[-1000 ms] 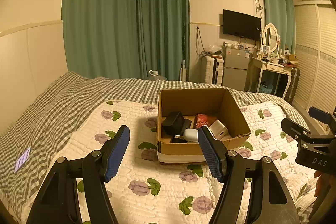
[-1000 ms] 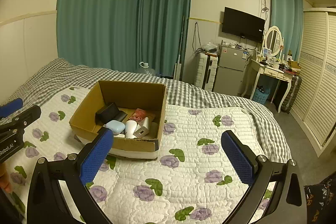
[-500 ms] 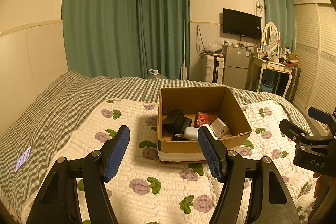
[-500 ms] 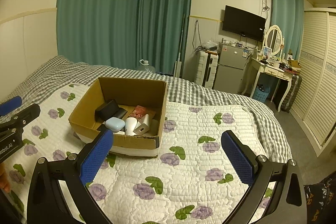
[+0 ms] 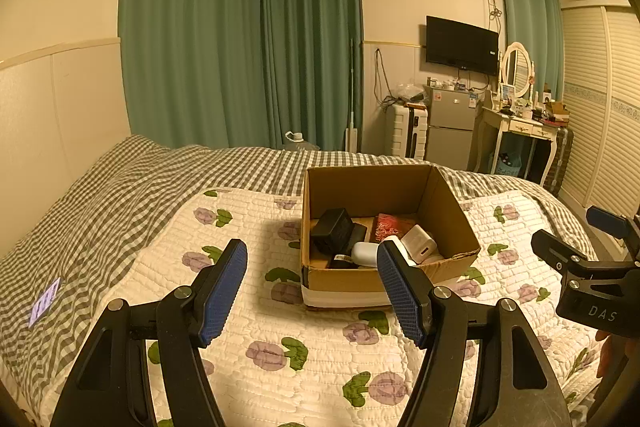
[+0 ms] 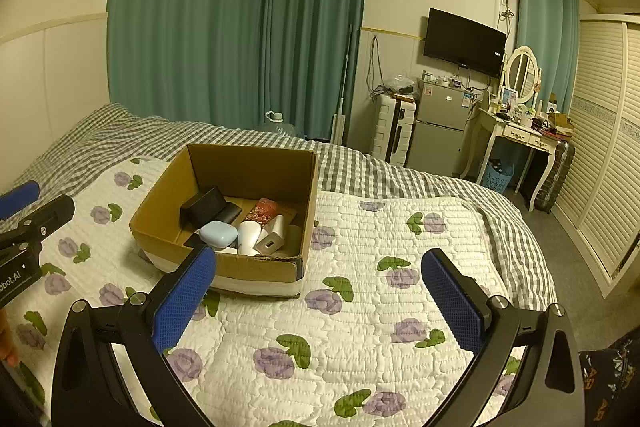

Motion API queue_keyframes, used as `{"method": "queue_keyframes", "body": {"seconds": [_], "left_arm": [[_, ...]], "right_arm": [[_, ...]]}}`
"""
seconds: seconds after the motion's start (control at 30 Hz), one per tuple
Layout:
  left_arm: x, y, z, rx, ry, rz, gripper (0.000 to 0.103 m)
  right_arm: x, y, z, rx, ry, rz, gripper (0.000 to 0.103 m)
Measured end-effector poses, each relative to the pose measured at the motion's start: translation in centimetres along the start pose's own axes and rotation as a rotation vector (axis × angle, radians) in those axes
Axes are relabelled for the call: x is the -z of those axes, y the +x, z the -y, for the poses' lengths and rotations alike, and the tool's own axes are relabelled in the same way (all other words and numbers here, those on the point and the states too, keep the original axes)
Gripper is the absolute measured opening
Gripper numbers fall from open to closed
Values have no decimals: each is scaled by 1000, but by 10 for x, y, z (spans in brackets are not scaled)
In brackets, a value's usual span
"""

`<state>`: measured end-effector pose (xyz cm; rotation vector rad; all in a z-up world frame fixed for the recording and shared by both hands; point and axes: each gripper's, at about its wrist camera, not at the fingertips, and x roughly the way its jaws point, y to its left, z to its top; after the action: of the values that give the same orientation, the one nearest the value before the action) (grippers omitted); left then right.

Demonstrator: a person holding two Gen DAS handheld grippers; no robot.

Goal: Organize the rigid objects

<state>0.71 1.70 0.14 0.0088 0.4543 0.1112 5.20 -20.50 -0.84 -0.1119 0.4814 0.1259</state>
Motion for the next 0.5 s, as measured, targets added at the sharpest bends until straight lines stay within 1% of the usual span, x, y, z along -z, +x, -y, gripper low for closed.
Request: {"method": "queue_keyframes", "body": {"seconds": [0.5], "left_arm": [[1, 0, 1, 0, 0, -2, 70]], "right_arm": [[0, 1, 0, -1, 0, -2, 103]]}}
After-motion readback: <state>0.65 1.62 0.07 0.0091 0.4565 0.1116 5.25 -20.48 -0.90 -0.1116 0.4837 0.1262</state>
